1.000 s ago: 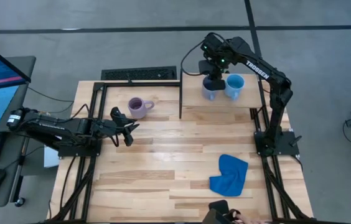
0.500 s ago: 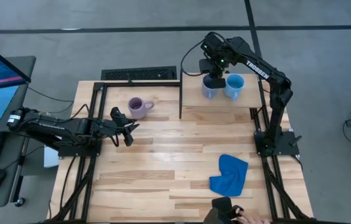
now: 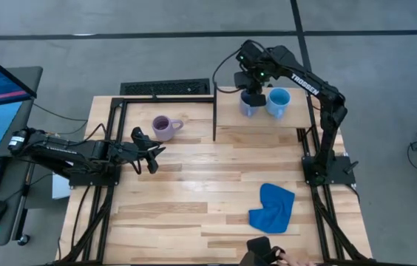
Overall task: Stack small to large cups/mugs on shelf
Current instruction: Put the blue mug on the shelf
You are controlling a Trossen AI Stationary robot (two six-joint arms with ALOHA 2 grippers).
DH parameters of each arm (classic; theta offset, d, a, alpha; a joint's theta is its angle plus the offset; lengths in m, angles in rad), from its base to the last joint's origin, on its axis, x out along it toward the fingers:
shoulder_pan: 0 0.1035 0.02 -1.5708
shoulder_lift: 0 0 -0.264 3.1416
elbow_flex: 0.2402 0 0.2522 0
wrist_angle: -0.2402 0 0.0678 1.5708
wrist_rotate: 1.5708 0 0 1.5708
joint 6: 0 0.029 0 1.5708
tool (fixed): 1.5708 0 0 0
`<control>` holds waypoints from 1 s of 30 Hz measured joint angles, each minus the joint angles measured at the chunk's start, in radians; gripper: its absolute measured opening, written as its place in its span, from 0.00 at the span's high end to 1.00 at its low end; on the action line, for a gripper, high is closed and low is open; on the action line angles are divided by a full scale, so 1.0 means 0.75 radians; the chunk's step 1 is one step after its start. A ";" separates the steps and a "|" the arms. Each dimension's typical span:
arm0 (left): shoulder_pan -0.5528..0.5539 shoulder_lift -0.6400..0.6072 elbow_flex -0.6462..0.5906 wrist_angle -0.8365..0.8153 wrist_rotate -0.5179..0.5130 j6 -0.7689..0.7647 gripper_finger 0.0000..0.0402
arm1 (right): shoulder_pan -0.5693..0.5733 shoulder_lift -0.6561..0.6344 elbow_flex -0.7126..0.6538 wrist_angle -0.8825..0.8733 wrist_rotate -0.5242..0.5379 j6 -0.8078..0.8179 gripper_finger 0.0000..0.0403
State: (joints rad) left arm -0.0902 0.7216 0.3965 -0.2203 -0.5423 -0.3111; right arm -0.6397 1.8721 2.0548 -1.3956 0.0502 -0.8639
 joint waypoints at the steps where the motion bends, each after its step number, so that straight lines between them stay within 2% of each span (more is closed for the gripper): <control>1: 0.000 0.000 0.000 0.000 0.000 0.000 0.74 | 0.001 0.000 0.000 0.000 0.000 0.000 0.75; 30: 0.000 0.000 0.000 -0.001 0.001 0.000 0.74 | 0.012 0.000 0.000 0.010 -0.037 -0.002 0.75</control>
State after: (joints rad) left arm -0.0902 0.7216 0.3962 -0.2207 -0.5415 -0.3111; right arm -0.6304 1.8721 2.0548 -1.3881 0.0227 -0.8651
